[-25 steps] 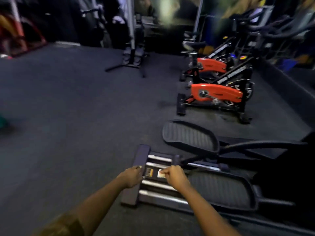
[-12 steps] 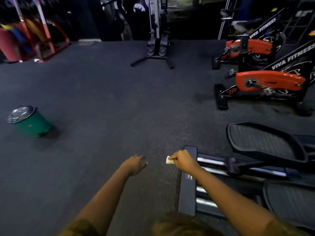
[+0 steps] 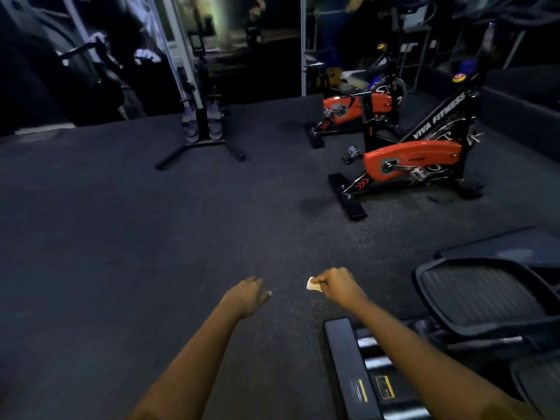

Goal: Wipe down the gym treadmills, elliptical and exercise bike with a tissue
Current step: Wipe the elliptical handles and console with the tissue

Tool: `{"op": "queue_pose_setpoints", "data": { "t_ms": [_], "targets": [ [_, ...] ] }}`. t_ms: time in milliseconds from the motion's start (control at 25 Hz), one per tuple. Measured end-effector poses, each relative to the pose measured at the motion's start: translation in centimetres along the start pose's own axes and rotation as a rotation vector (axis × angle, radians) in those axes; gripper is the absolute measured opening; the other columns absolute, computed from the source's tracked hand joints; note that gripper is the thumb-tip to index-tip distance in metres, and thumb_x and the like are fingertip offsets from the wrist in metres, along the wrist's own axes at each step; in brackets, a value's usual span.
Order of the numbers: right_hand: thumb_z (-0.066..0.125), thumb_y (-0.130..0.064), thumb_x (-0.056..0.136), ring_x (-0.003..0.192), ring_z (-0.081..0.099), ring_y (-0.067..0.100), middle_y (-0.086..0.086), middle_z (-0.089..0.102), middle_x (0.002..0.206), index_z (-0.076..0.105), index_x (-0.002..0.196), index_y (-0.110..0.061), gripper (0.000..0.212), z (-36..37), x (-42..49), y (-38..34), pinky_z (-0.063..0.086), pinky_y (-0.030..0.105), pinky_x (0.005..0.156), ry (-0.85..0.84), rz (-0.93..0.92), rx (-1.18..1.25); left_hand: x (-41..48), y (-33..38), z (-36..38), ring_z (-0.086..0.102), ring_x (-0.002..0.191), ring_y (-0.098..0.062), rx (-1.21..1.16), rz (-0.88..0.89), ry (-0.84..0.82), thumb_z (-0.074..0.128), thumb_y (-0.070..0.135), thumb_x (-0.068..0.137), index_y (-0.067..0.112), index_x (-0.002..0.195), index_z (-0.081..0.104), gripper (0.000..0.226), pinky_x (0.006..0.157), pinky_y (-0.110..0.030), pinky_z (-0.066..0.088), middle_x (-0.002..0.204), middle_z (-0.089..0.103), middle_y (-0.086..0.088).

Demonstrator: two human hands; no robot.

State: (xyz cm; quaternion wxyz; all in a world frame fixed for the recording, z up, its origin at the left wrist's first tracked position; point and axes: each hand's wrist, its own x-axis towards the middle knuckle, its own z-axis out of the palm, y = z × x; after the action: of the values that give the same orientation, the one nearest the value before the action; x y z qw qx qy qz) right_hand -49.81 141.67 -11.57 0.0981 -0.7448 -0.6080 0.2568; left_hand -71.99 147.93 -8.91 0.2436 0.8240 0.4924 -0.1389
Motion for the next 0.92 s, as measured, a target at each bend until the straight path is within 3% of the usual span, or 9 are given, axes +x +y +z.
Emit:
{"op": "queue_pose_setpoints", "data": {
  "t_ms": [160,480,720,920],
  "targets": [
    [0.045,-0.006,0.09,0.109,0.059,0.026,0.008,0.062,0.123,0.065,0.118,-0.021,0.037,-3.1,5.3,0.8,0.041,0.026,0.091,0.105,0.145,-0.012,8.7,-0.4,-5.4,0.018,0.145,-0.026,0.036,0.165,-0.039,0.033,0.039,0.103,0.019,0.151,0.021,0.054,0.114,-0.038,0.021,0.158,0.015,-0.01],
    [0.044,-0.009,0.091,0.11,0.058,0.026,0.006,0.063,0.123,0.063,0.12,-0.026,0.039,-9.4,16.3,3.9,0.042,0.025,0.088,0.34,0.537,0.057,30.6,3.5,-16.1,0.035,0.136,-0.023,0.259,0.636,-0.12,0.037,0.037,0.102,0.019,0.148,0.031,0.049,0.11,-0.035,0.032,0.151,0.03,-0.005],
    [0.049,-0.007,0.089,0.11,0.058,0.022,0.005,0.065,0.12,0.067,0.115,-0.021,0.035,-14.3,18.6,8.0,0.037,0.015,0.077,0.581,0.907,0.211,43.1,14.3,-20.8,0.036,0.135,-0.024,0.417,0.958,-0.241,0.039,0.038,0.101,0.018,0.147,0.033,0.05,0.109,-0.037,0.032,0.148,0.035,-0.006],
    [0.056,-0.019,0.091,0.109,0.06,0.023,0.005,0.068,0.114,0.07,0.11,-0.02,0.023,-18.4,19.1,15.0,0.041,0.023,0.085,0.771,1.097,0.265,50.3,28.1,-20.9,0.034,0.137,-0.026,0.515,1.196,-0.284,0.04,0.039,0.1,0.019,0.147,0.032,0.052,0.112,-0.039,0.03,0.151,0.032,-0.01]
  ]
}}
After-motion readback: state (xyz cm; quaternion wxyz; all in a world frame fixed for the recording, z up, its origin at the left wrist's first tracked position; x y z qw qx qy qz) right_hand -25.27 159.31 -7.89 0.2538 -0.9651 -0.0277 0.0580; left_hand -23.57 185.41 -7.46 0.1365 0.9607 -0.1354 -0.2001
